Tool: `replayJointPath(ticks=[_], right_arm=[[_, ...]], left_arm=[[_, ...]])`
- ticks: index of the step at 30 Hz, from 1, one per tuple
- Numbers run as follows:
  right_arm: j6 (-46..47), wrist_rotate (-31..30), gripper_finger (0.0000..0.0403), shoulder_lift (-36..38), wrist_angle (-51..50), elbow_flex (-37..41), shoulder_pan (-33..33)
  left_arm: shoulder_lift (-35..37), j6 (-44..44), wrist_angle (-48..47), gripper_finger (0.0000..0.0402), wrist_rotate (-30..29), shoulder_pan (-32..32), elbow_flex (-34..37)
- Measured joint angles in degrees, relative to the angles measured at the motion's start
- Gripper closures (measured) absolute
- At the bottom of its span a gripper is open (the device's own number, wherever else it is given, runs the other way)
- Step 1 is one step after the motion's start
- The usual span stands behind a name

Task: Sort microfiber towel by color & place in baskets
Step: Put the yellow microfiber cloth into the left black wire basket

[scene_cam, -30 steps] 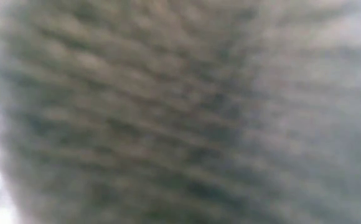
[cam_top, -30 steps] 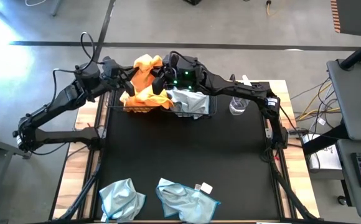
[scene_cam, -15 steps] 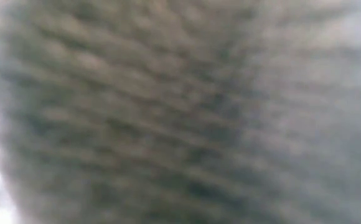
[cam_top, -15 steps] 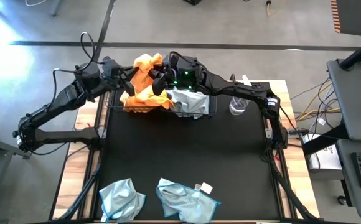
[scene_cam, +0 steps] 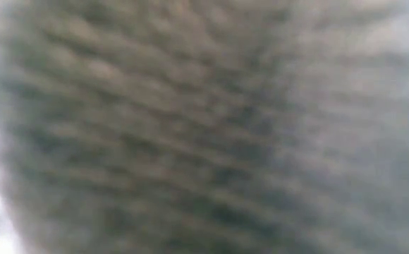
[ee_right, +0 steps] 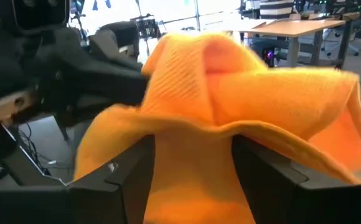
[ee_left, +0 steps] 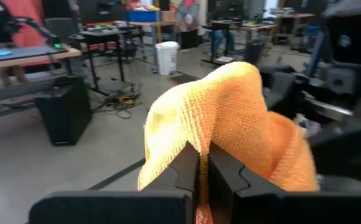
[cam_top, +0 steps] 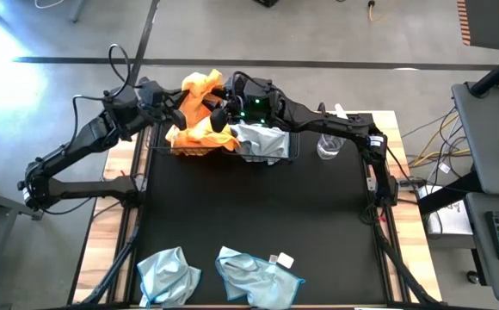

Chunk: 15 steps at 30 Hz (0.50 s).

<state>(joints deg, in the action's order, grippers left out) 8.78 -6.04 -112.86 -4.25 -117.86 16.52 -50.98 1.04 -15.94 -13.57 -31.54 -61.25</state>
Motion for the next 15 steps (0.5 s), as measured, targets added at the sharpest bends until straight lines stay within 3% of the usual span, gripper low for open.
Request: replayJointPath(ticks=[15], right_arm=[[0.2,0.0,0.0195,0.0,-6.3,0.0,-0.1]], left_arm=[[3.6,-2.0,-5.6,0.0401,-1.1,-8.6,0.0]])
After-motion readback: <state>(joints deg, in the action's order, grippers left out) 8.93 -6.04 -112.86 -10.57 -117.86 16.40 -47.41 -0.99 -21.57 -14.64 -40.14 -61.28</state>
